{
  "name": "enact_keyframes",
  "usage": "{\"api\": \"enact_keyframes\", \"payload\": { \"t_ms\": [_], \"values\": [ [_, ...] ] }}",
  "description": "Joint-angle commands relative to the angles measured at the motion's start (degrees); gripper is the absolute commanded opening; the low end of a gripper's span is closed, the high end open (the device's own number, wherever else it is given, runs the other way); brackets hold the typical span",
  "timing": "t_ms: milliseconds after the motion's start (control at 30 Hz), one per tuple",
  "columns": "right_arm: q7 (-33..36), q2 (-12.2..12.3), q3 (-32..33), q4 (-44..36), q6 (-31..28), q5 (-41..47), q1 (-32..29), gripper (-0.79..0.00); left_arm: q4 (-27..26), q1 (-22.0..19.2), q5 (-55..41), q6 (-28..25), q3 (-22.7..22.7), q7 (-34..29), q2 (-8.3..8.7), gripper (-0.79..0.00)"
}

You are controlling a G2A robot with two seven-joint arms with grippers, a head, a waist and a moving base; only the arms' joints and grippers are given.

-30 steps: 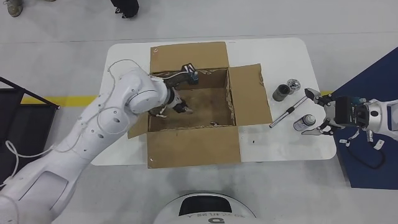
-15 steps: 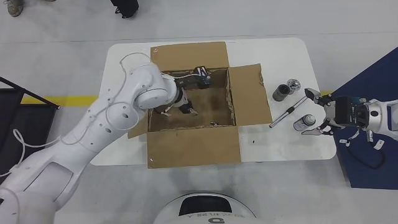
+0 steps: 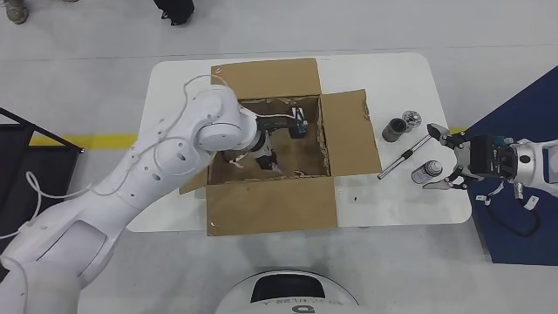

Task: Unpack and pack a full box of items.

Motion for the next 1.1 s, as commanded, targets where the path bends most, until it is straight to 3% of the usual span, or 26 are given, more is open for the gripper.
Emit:
{"api": "enact_keyframes", "payload": {
  "t_ms": [0, 267, 633, 1067],
  "values": [
    [0.0, 0.0, 0.0, 0.0, 0.0, 0.0, 0.0, 0.0, -0.13, -0.36, -0.67, -0.24, 0.84, 0.29, 0.07, 0.0],
    [0.0, 0.0, 0.0, 0.0, 0.0, 0.0, 0.0, 0.0, 0.18, -2.14, -3.8, -1.96, 2.91, 2.01, 0.58, 0.0],
    [0.0, 0.0, 0.0, 0.0, 0.0, 0.0, 0.0, 0.0, 2.81, -3.29, -5.47, -2.27, 2.78, 6.23, -0.29, 0.0],
    [0.0, 0.0, 0.0, 0.0, 0.0, 0.0, 0.0, 0.0, 3.23, -3.33, -5.81, -1.88, 2.66, 6.47, -0.36, 0.0]
  ]
}}
